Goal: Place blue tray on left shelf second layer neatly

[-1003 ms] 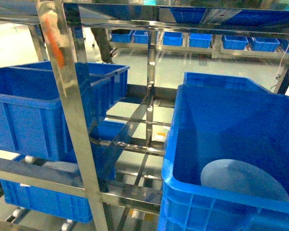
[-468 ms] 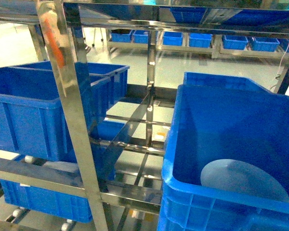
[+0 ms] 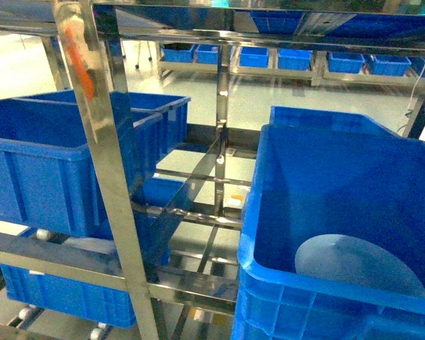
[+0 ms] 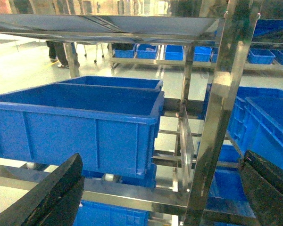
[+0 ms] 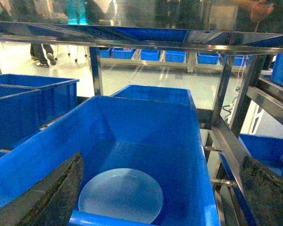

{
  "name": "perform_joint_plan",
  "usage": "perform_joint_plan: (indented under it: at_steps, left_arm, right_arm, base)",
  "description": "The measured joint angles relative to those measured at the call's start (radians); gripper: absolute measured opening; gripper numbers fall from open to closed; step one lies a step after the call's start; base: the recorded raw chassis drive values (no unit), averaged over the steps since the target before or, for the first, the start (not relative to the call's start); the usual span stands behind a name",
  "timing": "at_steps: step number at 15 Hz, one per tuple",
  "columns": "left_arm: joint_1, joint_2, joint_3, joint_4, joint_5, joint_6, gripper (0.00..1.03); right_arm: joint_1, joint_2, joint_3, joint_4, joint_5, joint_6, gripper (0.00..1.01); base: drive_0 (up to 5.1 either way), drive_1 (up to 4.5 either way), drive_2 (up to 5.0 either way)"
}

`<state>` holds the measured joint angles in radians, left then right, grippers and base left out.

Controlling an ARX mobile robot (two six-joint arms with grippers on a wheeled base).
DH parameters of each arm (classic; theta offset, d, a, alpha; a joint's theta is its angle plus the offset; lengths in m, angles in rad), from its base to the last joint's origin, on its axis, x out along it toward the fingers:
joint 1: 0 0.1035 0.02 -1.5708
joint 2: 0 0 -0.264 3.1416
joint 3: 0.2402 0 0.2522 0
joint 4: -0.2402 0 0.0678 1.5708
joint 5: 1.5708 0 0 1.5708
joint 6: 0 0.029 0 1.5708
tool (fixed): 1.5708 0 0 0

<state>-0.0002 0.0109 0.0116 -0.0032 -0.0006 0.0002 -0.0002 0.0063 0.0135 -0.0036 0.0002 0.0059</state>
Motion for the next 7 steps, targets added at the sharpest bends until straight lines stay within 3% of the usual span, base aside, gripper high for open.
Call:
perform_joint_plan:
  at_steps: [7]
  left_arm:
    - [0.000,0.000,0.000,0.000,0.000,0.000,0.98]
  right_arm:
    - [0.000,0.000,0.000,0.000,0.000,0.000,0.98]
  base:
    - [0.0,0.00,0.0]
